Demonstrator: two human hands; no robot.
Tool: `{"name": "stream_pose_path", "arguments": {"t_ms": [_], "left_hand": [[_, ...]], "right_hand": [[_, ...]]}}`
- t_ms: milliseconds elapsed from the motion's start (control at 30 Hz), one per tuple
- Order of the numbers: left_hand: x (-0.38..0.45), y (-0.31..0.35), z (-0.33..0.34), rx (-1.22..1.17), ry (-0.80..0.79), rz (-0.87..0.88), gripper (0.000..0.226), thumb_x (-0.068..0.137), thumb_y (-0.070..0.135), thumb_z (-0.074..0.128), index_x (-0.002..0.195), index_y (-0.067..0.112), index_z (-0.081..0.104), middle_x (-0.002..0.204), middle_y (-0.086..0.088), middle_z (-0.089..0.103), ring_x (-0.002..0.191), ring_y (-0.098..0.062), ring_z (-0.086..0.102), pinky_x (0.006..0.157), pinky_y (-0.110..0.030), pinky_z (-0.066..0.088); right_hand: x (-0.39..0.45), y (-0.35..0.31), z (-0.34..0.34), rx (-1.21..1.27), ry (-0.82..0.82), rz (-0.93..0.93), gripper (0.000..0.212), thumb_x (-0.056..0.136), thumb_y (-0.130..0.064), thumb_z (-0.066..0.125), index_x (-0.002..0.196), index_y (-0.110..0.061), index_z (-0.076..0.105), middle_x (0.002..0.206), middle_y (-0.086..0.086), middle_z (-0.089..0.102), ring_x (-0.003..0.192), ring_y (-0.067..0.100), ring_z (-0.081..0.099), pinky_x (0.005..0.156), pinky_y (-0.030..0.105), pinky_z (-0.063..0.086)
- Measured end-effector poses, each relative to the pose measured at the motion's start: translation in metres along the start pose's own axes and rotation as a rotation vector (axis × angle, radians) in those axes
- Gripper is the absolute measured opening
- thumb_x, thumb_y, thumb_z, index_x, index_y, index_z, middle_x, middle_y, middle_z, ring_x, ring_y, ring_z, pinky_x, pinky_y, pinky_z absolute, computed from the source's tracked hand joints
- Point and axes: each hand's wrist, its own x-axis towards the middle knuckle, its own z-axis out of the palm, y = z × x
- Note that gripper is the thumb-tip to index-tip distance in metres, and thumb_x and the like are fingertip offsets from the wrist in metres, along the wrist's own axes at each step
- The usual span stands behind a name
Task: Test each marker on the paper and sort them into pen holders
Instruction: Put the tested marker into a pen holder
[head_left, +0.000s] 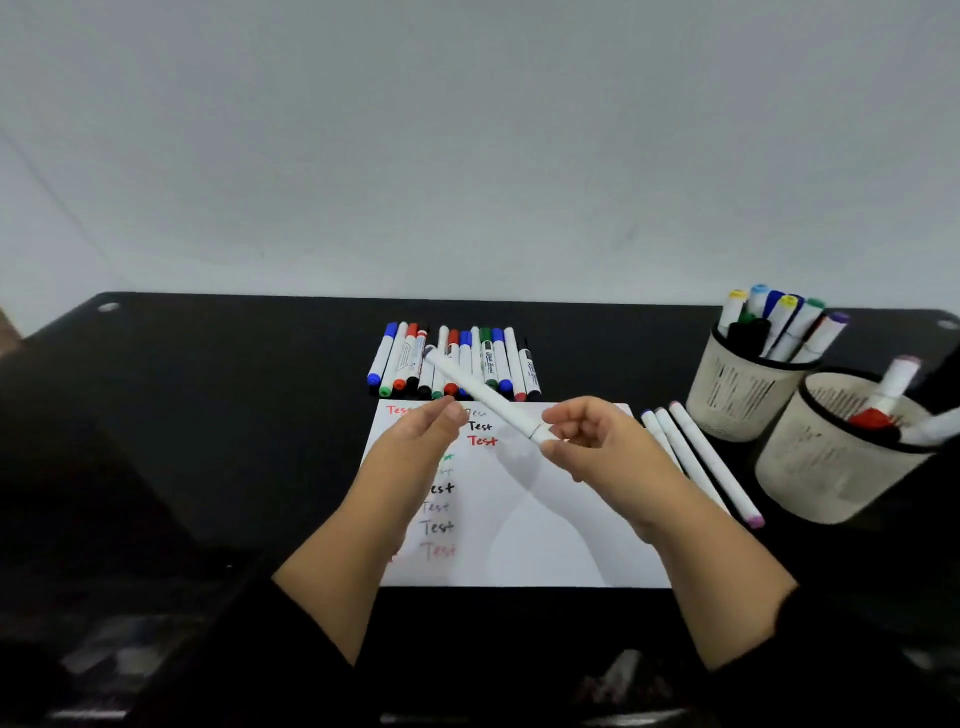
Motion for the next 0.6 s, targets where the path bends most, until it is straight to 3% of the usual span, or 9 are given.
{"name": "stream_pose_path", "arguments": {"t_ms": [100, 167, 233, 300, 433, 533, 600], "left_hand": [[-0.016, -0.001, 0.0, -0.144, 0.057, -0.072, 0.01, 0.091, 0.04, 0.055, 0.094, 0.034, 0.062, 0.101, 0.008, 0.068, 0.111, -0.014, 0.057, 0.104, -0.039, 0.04], [-0.024, -0.005, -0.001, -0.179, 0.092, -0.06, 0.011, 0.091, 0.032, 0.058, 0.08, 0.032, 0.062, 0.095, 0.002, 0.07, 0.105, -0.017, 0.06, 0.099, -0.035, 0.044], [-0.032, -0.006, -0.002, -0.219, 0.113, -0.046, 0.012, 0.091, 0.026, 0.059, 0.08, 0.029, 0.065, 0.094, 0.002, 0.071, 0.103, -0.016, 0.06, 0.091, -0.028, 0.046], [-0.035, -0.007, -0.003, -0.247, 0.129, -0.031, 0.009, 0.091, 0.023, 0.059, 0.094, 0.028, 0.066, 0.099, 0.006, 0.069, 0.102, -0.011, 0.059, 0.09, -0.026, 0.044], [-0.031, -0.01, -0.008, -0.248, 0.149, -0.001, 0.019, 0.09, 0.024, 0.059, 0.109, 0.026, 0.065, 0.099, 0.013, 0.066, 0.097, -0.002, 0.056, 0.092, -0.028, 0.041], [-0.027, -0.012, -0.01, -0.271, 0.149, -0.016, 0.012, 0.09, 0.024, 0.06, 0.096, 0.03, 0.067, 0.091, 0.01, 0.071, 0.101, -0.008, 0.06, 0.096, -0.03, 0.044], [-0.022, -0.012, -0.01, -0.305, 0.131, -0.03, 0.012, 0.09, 0.021, 0.06, 0.084, 0.03, 0.067, 0.081, 0.009, 0.073, 0.096, -0.01, 0.063, 0.09, -0.027, 0.047]], "right_hand": [[-0.017, 0.001, 0.018, -0.116, 0.007, -0.039, 0.023, 0.083, -0.011, 0.07, 0.092, -0.029, 0.057, 0.09, -0.008, 0.06, 0.075, 0.009, 0.051, 0.066, 0.018, 0.044], [-0.024, 0.0, 0.026, -0.223, 0.003, -0.081, 0.025, 0.081, -0.013, 0.07, 0.089, -0.03, 0.054, 0.091, -0.01, 0.06, 0.073, 0.009, 0.05, 0.064, 0.018, 0.043], [-0.026, -0.002, 0.03, -0.319, -0.034, -0.097, 0.025, 0.081, -0.015, 0.07, 0.087, -0.031, 0.052, 0.091, -0.011, 0.06, 0.073, 0.009, 0.051, 0.062, 0.017, 0.042], [-0.023, -0.006, 0.032, -0.382, -0.091, -0.076, 0.02, 0.083, -0.018, 0.069, 0.088, -0.029, 0.053, 0.091, -0.01, 0.06, 0.074, 0.007, 0.052, 0.062, 0.017, 0.042], [-0.016, -0.01, 0.036, -0.258, -0.049, -0.033, 0.007, 0.09, -0.023, 0.063, 0.088, -0.029, 0.061, 0.088, -0.013, 0.061, 0.078, 0.003, 0.053, 0.064, 0.018, 0.041], [-0.014, -0.007, 0.041, -0.153, 0.024, -0.018, 0.007, 0.09, -0.023, 0.062, 0.085, -0.027, 0.065, 0.088, -0.01, 0.063, 0.079, 0.004, 0.055, 0.064, 0.018, 0.042], [-0.013, -0.001, 0.045, -0.142, 0.019, 0.024, 0.007, 0.089, -0.025, 0.063, 0.085, -0.026, 0.068, 0.088, -0.006, 0.065, 0.078, 0.006, 0.056, 0.066, 0.019, 0.043]]}}
